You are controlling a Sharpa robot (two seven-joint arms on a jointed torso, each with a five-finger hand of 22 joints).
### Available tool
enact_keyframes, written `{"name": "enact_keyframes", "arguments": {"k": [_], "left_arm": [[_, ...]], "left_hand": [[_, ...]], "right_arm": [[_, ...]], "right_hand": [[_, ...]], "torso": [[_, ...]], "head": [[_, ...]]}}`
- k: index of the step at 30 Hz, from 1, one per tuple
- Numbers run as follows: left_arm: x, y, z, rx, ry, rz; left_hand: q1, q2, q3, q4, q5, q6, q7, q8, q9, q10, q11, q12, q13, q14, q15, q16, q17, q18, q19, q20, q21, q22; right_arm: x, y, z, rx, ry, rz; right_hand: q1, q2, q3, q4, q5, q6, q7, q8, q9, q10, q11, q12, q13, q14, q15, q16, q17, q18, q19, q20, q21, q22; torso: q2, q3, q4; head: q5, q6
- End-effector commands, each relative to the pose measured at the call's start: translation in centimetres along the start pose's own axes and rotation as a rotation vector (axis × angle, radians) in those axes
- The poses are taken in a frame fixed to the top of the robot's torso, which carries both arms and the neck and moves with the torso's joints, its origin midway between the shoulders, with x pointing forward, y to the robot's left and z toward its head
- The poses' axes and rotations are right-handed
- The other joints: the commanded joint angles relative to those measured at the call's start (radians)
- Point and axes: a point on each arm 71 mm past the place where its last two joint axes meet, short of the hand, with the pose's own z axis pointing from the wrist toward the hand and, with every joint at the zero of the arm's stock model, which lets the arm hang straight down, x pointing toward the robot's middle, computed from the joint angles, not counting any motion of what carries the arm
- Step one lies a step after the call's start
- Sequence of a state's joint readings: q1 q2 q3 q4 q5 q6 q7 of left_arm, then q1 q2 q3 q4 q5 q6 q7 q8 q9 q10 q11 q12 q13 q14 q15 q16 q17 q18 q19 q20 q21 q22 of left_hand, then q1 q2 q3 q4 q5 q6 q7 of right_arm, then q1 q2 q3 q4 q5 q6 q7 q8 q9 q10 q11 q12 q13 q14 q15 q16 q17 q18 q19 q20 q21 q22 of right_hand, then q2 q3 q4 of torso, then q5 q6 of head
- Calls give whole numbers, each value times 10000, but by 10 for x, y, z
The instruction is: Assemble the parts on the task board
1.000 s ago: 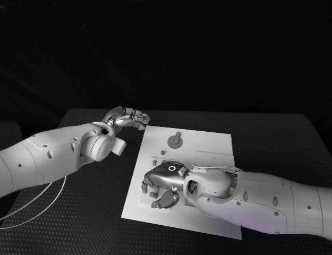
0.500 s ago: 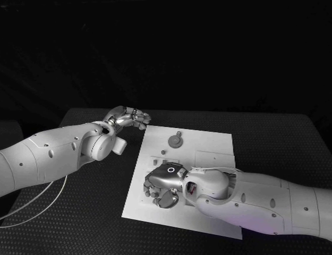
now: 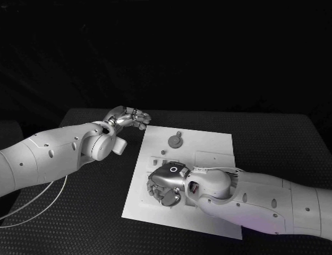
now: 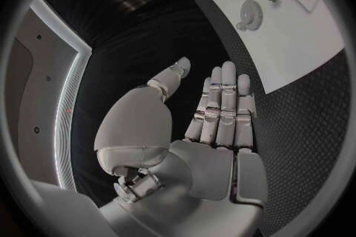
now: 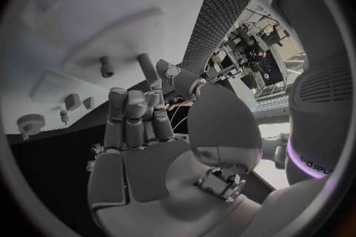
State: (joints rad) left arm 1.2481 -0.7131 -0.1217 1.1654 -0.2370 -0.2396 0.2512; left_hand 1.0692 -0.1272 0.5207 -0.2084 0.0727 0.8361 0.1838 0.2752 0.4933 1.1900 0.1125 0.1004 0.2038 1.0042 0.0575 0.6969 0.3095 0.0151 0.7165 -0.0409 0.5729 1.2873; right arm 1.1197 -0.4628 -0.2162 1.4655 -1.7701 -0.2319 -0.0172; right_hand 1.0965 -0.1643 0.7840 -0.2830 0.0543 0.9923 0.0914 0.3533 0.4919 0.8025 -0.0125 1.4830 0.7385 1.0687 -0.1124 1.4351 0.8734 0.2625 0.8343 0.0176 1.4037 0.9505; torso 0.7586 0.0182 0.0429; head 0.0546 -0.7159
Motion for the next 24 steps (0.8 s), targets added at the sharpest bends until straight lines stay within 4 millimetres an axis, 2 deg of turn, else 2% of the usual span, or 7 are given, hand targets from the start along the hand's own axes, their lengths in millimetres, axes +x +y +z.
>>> {"name": "enact_keyframes", "arguments": {"k": [1, 5, 12, 16, 17, 20, 24], "left_arm": [[2, -1, 0, 59, 140, -79], [2, -1, 1, 59, 152, -81], [1, -1, 0, 45, 121, -73], [1, -1, 0, 48, 146, -80], [1, -1, 0, 49, 146, -80], [1, -1, 0, 42, 133, -76], [1, -1, 0, 37, 132, -76]], "left_hand": [[-2, 4, 2, 46, -12, -48, 11, 35, -11, 26, 38, -48, -11, 97, -6, -41, 14, 120, 82, -14, -44, 11], [-3, 3, 1, 48, -13, -50, 12, 35, -12, 25, 39, -50, -11, 97, -6, -44, 18, 120, 83, -14, -46, 12], [-2, 4, 1, 49, -14, -53, 12, 36, -13, 25, 40, -52, -12, 97, -6, -48, 24, 120, 83, -14, -50, 14], [-2, 4, 1, 49, -14, -53, 13, 36, -13, 25, 40, -52, -12, 97, -6, -48, 25, 120, 83, -14, -50, 14], [-2, 3, 1, 49, -14, -53, 12, 36, -13, 25, 40, -52, -12, 97, -6, -48, 25, 120, 83, -14, -50, 15], [1, 2, 1, 48, -16, -54, 13, 36, -14, 24, 40, -53, -12, 97, -6, -50, 28, 121, 83, -15, -51, 16], [3, 0, 1, 47, -17, -56, 13, 36, -15, 24, 40, -54, -13, 97, -6, -52, 31, 121, 83, -15, -53, 17]], "right_arm": [[0, 0, 0, 17, -40, -133], [-1, -1, -1, 84, -157, 38], [-2, -4, -2, 169, -352, 273], [-2, -4, -4, 187, -463, 401], [-2, -4, -4, 183, -471, 412], [-3, -5, -4, 188, -601, 476], [-5, -5, -8, 170, -916, 873]], "right_hand": [[-55, -18, 71, -19, -57, 56, 29, 35, 13, 74, 22, -1, -13, 52, -13, 55, -20, -7, 58, -22, 49, -14], [-111, -121, 107, -21, -57, -39, 56, -26, -3, 75, 39, -19, -27, 50, -3, 43, -34, -7, 68, -35, 48, -22], [-400, -570, -152, -51, -54, -621, 227, -363, -142, 48, 189, -70, -61, 48, 132, 26, -68, -7, 84, -63, 49, -43], [-511, -700, -305, -59, -43, -843, 218, -482, -195, 24, 200, -81, -63, 35, 152, 19, -73, -12, 71, -56, 50, -40], [-719, -935, -602, -78, -40, -1373, 87, -754, -305, -18, 165, -98, -65, 10, 147, 9, -77, -23, 42, -43, 54, -33], [-665, -850, -1160, -83, -54, -1721, -27, -833, -308, -100, 14, -109, -61, -46, -1, -7, -95, -7, -40, -60, 17, -48], [-632, -825, -1309, -70, -53, -1799, -34, -826, -293, -102, -15, -105, -61, -55, -38, -8, -104, -7, -45, -69, 6, -60]], "torso": [[2, 9, -15], [5, 9, 3], [-3, 18, -11], [1, 16, -20], [0, 19, -23], [1, 15, -6], [-2, 14, -1]], "head": [[6, -4], [-27, -27], [-53, -32], [-57, 2], [-56, 0], [-76, 4], [-104, 34]]}}
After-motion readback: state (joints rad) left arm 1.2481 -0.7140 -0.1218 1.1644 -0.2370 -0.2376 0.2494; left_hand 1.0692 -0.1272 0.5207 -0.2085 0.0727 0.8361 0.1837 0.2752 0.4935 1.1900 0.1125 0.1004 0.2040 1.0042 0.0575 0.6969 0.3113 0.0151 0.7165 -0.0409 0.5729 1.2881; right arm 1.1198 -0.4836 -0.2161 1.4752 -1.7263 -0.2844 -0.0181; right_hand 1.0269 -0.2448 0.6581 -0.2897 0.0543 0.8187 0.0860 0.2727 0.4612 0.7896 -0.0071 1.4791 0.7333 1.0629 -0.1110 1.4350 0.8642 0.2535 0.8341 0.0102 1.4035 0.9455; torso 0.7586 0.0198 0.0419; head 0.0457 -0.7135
